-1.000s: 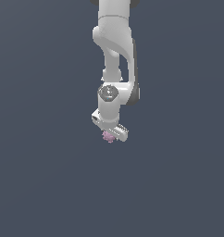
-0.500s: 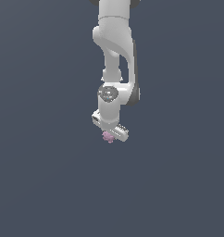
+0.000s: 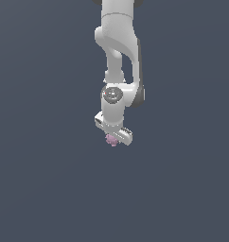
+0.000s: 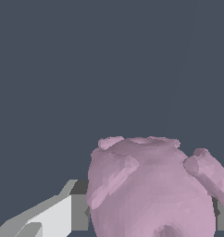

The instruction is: Pick up the object and move it to a goal position.

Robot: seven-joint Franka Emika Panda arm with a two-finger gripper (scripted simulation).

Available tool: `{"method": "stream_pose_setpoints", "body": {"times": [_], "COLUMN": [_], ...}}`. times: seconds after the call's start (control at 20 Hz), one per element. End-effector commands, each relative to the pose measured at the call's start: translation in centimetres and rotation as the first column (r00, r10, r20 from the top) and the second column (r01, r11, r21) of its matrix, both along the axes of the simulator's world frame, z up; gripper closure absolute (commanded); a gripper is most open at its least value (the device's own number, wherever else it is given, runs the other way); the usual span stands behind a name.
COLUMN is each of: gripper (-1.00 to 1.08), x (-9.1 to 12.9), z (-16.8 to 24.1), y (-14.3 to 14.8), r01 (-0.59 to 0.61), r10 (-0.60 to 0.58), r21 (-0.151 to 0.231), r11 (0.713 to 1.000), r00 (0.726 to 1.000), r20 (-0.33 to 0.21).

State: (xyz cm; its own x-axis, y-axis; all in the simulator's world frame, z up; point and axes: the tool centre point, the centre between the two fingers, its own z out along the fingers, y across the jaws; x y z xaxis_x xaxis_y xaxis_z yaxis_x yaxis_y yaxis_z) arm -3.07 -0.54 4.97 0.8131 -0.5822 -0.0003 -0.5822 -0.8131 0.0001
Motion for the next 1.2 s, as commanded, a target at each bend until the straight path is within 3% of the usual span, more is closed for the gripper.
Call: {"method": "stream_pose_setpoints", "body": {"times": [0.0,0.7,1.15], "gripper": [1.08,1.08,1.08], "x": [0.6,6.4,8.1], "z": [0.9,8.4,10.4], "y": [0.5,5.1,6.4], "r01": [0.0,0.0,0.0], "r10": [0.0,0.0,0.0], "r21": [0.0,-0.001,0.0], "r11": [1.0,1.0,1.0], "r00": [1.0,1.0,1.0], "r20": [0.001,0.001,0.0]}}
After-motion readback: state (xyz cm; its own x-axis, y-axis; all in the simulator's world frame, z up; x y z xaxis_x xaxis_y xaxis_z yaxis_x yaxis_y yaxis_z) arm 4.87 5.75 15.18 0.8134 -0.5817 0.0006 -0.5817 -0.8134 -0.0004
